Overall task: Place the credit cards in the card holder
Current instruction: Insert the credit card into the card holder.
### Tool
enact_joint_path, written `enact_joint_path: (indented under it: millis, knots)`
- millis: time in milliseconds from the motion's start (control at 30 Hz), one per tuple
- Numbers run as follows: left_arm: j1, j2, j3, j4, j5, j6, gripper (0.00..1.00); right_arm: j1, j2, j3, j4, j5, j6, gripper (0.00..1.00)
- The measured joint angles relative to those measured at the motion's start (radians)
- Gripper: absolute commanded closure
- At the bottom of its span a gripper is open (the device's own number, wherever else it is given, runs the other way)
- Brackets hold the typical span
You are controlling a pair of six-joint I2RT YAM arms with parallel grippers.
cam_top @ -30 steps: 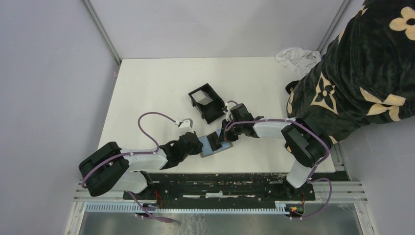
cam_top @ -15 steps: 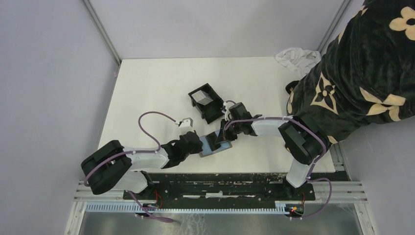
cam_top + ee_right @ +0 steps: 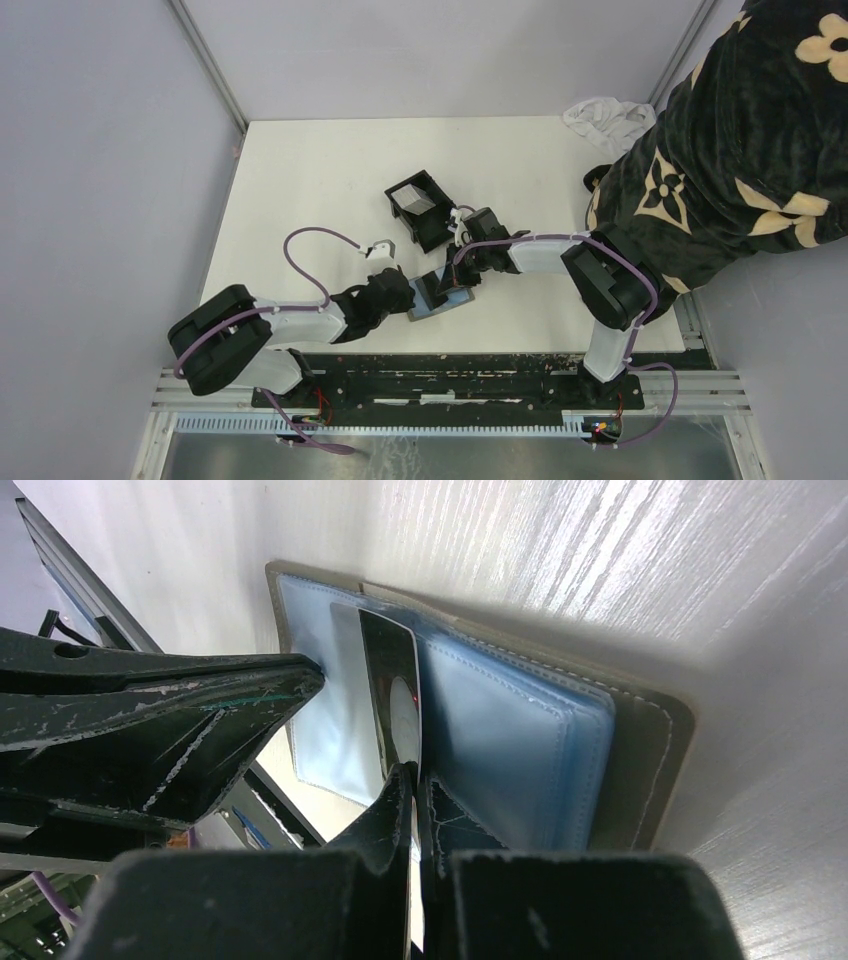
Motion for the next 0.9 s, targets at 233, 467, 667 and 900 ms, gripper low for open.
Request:
enact_joint_path:
  millis: [233, 467, 667, 900]
  knots:
    - [0.0, -0.069, -0.01, -0.078, -0.003, 0.0, 0.77, 0.007, 0.0, 0.0, 0.008, 0.001, 0.007, 0.99]
    - [0.0, -0.164, -0.054, -0.177, -0.004, -0.014, 0.79, 0.01, 0.0, -0.005, 0.018, 0.003, 0.019, 0.99]
    - [-0.01, -0.166, -0.057, -0.179, -0.009, -0.016, 0.88, 0.016, 0.0, -0.006, 0.021, 0.008, 0.025, 0.99]
    - [-0.016, -0.149, -0.057, -0.161, -0.011, -0.016, 0.97, 0.04, -0.001, -0.005, 0.027, 0.037, 0.038, 0.99]
